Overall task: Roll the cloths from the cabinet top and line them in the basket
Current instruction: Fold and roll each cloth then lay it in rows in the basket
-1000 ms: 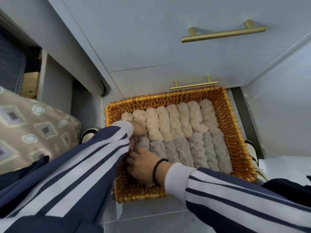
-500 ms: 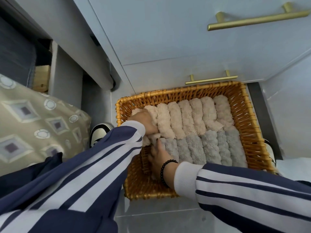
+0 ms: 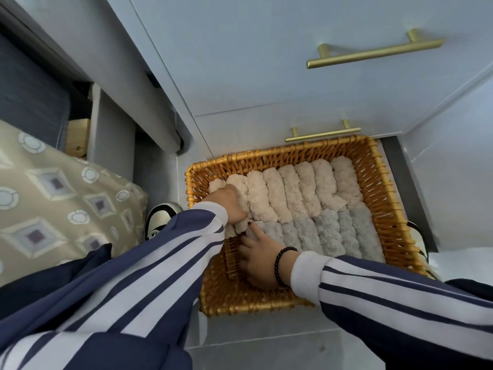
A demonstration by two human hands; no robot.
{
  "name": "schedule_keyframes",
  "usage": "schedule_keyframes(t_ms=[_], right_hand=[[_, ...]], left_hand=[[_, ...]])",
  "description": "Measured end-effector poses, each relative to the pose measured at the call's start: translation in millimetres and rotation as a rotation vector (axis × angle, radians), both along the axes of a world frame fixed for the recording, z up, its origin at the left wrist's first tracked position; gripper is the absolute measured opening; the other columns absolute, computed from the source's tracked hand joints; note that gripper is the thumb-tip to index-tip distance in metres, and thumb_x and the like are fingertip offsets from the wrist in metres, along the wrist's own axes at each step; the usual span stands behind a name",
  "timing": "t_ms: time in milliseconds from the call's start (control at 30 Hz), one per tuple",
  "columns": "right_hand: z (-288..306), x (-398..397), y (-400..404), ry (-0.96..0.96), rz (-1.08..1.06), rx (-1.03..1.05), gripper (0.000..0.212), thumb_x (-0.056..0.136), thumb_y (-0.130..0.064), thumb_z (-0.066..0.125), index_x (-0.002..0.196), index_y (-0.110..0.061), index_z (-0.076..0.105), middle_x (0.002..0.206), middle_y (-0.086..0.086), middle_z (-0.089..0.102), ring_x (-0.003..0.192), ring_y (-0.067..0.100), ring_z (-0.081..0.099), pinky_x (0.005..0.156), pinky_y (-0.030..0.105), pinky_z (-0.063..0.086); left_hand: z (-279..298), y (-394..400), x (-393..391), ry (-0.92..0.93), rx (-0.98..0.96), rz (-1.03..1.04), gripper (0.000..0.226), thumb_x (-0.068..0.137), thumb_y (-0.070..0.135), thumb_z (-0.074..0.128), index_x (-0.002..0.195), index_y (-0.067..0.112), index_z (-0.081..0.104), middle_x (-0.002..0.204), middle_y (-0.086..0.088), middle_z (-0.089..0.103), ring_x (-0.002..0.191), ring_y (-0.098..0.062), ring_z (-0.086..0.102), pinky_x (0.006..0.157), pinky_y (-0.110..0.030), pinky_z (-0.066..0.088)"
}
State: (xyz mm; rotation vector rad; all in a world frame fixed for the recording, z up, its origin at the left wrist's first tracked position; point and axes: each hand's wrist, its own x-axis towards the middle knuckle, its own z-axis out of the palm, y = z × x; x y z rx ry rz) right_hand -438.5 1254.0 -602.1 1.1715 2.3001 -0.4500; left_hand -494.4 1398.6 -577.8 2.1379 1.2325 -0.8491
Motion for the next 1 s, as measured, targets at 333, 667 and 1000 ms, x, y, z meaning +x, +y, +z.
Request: schedule_keyframes(t_ms=[333, 667, 1000], right_hand=[[58, 60, -31, 0.078, -0.197, 0.136, 0.046, 0.094, -0.022, 0.050, 0.138, -0.011, 0.041, 0.149, 0.018, 0.027, 0.137, 0.035, 0.024, 0.109, 0.048, 0.028], [194, 112, -45, -0.040, -0.537, 0.228, 0.044, 0.093, -0.017, 0.047, 0.137, -0.021, 0.042, 0.152, 0.011, 0.019, 0.130, 0.033, 0.035, 0.103, 0.044, 0.039], [323, 129, -43, 0.300, -0.893, 0.446, 0.028, 0.096, -0.018, 0.048, 0.120, -0.022, 0.059, 0.139, 0.001, 0.039, 0.119, 0.022, 0.048, 0.100, 0.033, 0.041]], left_hand=[[84, -25, 17, 0.101, 0.046, -0.149, 0.040, 0.099, 0.031, 0.042, 0.128, 0.006, 0.052, 0.123, -0.012, 0.057, 0.104, -0.024, 0.055, 0.084, -0.030, 0.042], [218, -65, 41, -0.195, 0.220, -0.075, 0.025, 0.093, 0.027, 0.051, 0.113, 0.014, 0.060, 0.095, -0.004, 0.052, 0.079, -0.022, 0.050, 0.071, -0.029, 0.042], [326, -117, 6, -0.581, 0.214, 0.147, 0.035, 0.091, 0.033, 0.060, 0.124, 0.022, 0.056, 0.113, -0.002, 0.065, 0.102, -0.018, 0.061, 0.086, -0.028, 0.050]])
